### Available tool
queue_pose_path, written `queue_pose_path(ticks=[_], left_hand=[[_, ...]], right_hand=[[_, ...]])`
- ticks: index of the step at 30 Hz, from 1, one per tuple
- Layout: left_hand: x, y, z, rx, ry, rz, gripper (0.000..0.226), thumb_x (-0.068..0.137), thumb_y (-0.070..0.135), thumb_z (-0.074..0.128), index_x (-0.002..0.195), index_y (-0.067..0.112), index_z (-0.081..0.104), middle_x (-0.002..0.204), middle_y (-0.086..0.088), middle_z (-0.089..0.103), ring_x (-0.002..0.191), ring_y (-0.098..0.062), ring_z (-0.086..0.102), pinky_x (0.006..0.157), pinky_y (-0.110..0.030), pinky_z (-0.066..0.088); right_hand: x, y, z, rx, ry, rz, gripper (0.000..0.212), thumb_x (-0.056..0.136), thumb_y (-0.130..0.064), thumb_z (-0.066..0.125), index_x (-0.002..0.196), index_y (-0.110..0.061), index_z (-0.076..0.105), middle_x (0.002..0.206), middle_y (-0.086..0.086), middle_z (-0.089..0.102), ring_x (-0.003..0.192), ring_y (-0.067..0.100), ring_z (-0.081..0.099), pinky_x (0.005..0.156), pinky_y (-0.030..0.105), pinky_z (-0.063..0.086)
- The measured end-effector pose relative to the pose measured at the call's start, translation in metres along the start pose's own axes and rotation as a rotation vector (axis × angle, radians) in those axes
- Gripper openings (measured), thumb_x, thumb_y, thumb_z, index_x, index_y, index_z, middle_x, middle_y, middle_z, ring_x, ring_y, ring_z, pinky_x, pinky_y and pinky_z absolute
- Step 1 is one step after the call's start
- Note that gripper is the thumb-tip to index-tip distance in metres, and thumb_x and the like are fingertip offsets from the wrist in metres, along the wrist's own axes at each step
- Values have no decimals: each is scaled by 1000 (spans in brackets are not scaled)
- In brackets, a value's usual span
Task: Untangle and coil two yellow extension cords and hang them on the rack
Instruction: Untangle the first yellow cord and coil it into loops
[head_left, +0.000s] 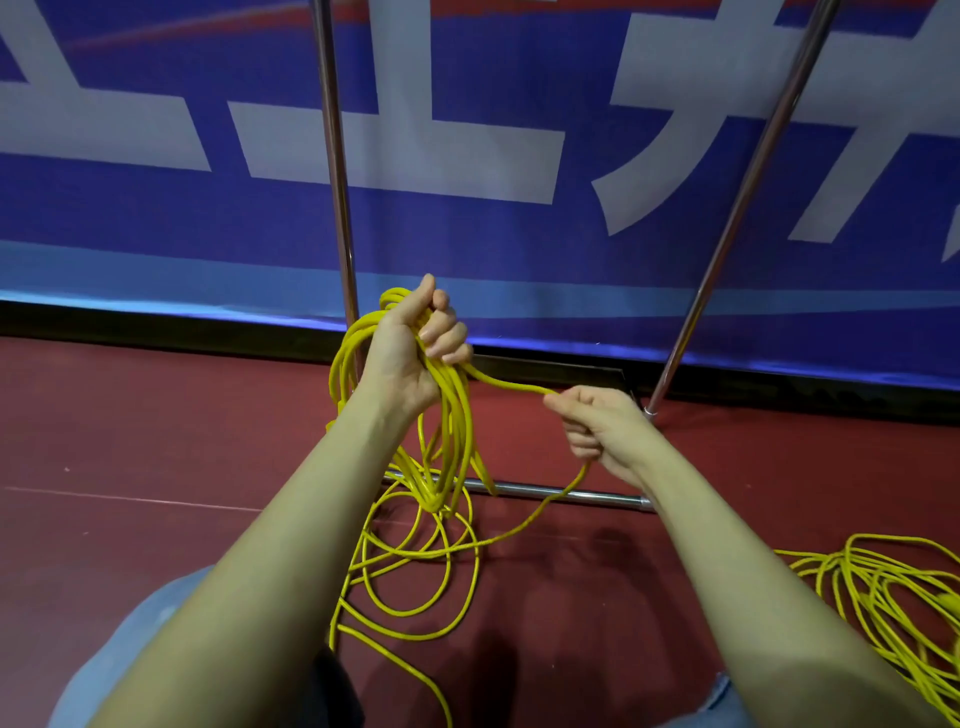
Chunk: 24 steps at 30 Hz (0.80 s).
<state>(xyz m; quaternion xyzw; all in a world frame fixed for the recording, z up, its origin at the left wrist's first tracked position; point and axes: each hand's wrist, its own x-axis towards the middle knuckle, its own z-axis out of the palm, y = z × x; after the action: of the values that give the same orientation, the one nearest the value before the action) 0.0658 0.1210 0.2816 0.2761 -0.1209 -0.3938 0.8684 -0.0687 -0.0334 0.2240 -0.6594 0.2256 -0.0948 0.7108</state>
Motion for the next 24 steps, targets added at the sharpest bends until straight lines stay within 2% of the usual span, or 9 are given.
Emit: queue_pose_path(ticks=[3, 9, 11, 13, 15, 16, 19, 22, 24], left_hand=[[-1, 0, -2, 144, -10, -49, 58, 100, 32, 36, 47, 16, 53, 34, 6, 26, 28, -6, 24, 36, -16, 21], [-6, -18, 0, 587, -111, -103, 48, 95, 30, 42, 52, 13, 53, 35, -1, 33, 30, -10, 25, 39, -18, 23], [-7, -28, -1, 762, -187, -104, 43, 95, 29, 43, 60, 9, 58, 40, -5, 47, 32, -10, 29, 40, -19, 27], [-11, -36, -1, 869, -274, -126, 37, 95, 29, 42, 75, 4, 60, 59, -10, 62, 37, -9, 34, 45, -19, 30], [-16, -41, -1, 967, -334, -120, 33, 94, 28, 43, 89, 3, 63, 76, -7, 69, 43, -8, 38, 50, -18, 33], [-19, -43, 0, 1018, -348, -117, 30, 96, 25, 44, 94, 4, 65, 77, -2, 70, 45, -7, 39, 51, -17, 34], [-24, -47, 3, 1178, -365, -170, 23, 96, 19, 50, 100, 6, 68, 56, 10, 59, 47, -4, 41, 49, -17, 34], [-26, -53, 5, 1212, -422, -242, 11, 91, 12, 60, 93, 13, 71, 67, 8, 64, 54, 0, 48, 55, -12, 39], [-25, -54, 5, 1147, -399, -227, 12, 89, 6, 61, 89, 14, 70, 69, 6, 67, 61, 1, 55, 60, -11, 42]], right_hand=[[0, -13, -4, 302, -11, 70, 20, 94, -4, 49, 76, -11, 45, 45, -7, 31, 33, 1, 23, 34, 13, 14], [-8, -51, -5, 794, 16, 161, 14, 94, -10, 42, 83, -5, 48, 56, 4, 47, 39, 5, 34, 36, 13, 24], [-12, -61, -3, 821, -20, 157, 14, 92, -16, 45, 84, -4, 48, 60, 7, 47, 41, 8, 36, 39, 15, 27], [-17, -67, 0, 813, -40, 144, 19, 82, -23, 52, 86, -5, 47, 64, 8, 46, 44, 10, 37, 39, 17, 30], [-22, -72, 1, 822, -29, 129, 28, 79, -29, 55, 89, -4, 47, 69, 8, 44, 48, 12, 38, 42, 19, 32], [-23, -73, 1, 837, -12, 116, 31, 82, -32, 55, 91, -4, 47, 72, 8, 44, 51, 13, 38, 45, 21, 33], [-24, -74, 1, 916, 44, 102, 39, 88, -41, 51, 94, -3, 47, 80, 10, 44, 64, 17, 38, 56, 25, 32], [-23, -70, 3, 957, 77, 86, 42, 88, -44, 51, 95, -3, 46, 85, 11, 42, 65, 19, 39, 59, 27, 32], [-21, -66, 4, 929, 85, 63, 42, 91, -44, 48, 96, -2, 46, 84, 12, 44, 65, 21, 43, 61, 28, 35]])
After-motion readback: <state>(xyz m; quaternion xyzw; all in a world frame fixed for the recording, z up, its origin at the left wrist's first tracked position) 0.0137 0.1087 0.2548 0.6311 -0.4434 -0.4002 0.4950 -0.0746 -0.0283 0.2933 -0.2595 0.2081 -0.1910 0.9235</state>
